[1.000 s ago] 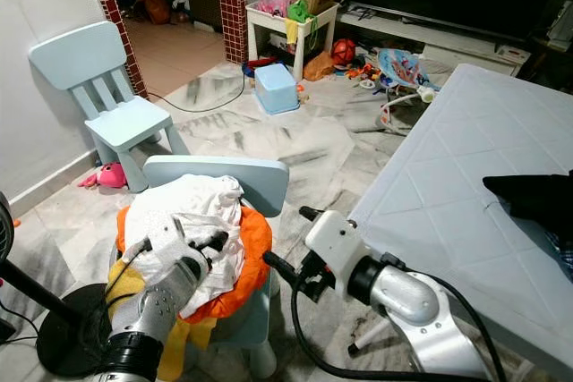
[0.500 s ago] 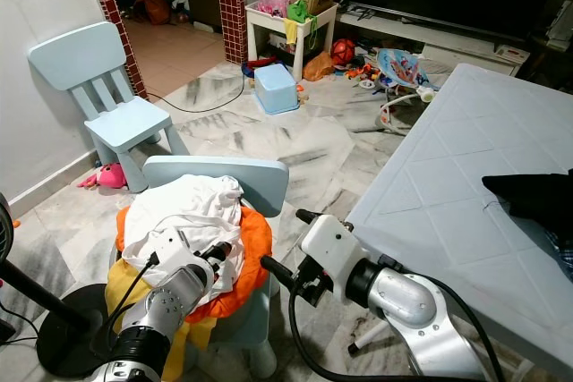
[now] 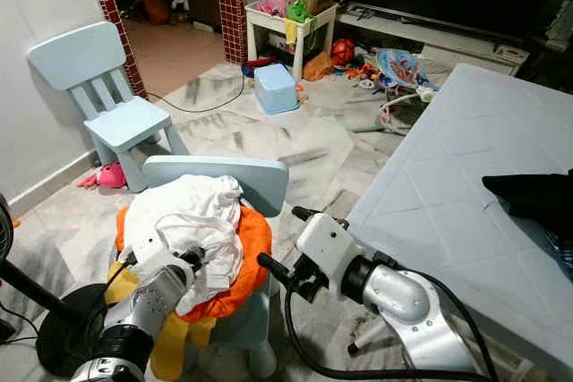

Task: Hang hanger

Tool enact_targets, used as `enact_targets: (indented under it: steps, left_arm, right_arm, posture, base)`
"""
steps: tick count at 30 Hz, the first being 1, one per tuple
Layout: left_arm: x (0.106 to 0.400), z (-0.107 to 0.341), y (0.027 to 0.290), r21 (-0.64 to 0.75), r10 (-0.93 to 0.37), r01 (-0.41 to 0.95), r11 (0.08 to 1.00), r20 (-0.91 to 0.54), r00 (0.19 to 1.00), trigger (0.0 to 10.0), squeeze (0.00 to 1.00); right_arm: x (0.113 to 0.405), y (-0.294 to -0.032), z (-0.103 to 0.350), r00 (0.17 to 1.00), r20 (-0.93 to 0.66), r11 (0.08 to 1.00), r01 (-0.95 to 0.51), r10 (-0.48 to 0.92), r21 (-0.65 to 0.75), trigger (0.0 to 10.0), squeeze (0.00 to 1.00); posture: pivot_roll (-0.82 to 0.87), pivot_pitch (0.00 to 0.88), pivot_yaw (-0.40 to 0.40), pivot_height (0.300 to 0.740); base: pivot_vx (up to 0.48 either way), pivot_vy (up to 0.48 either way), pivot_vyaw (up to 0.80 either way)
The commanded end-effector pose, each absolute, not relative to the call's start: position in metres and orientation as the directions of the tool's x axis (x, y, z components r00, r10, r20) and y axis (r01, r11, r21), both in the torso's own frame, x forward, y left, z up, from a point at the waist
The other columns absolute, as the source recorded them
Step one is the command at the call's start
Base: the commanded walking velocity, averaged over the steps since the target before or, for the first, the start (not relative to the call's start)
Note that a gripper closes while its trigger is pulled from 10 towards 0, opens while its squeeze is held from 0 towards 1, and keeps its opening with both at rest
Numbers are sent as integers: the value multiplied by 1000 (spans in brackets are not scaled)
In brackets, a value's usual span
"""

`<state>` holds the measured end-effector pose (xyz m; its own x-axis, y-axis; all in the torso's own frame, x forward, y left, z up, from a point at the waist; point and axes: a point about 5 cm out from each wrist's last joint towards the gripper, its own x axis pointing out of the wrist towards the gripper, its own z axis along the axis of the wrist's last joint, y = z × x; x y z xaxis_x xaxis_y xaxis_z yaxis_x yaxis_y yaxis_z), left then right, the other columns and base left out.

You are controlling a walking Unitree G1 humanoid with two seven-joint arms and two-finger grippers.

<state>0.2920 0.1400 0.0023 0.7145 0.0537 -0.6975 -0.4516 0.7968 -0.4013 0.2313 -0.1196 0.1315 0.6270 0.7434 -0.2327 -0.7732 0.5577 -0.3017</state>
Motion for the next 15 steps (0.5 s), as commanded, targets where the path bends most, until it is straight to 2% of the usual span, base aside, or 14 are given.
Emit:
enact_targets:
  steps: [1, 15]
  left_arm:
    - [296, 5, 142, -386, 63, -443, 809, -693, 718, 0, 0]
    - [301, 7, 150, -367, 97, -435, 822, -663, 742, 0, 0]
  right_arm:
    - [232, -119, 131, 625, -235, 547, -773, 745, -320, 10000, 0]
    - [234, -117, 129, 639, -226, 551, -758, 735, -350, 10000, 0]
  posture:
    - [-236, 0, -26, 740]
    - [-233, 0, -18, 740]
  base:
    - [0, 0, 0]
    - [0, 0, 0]
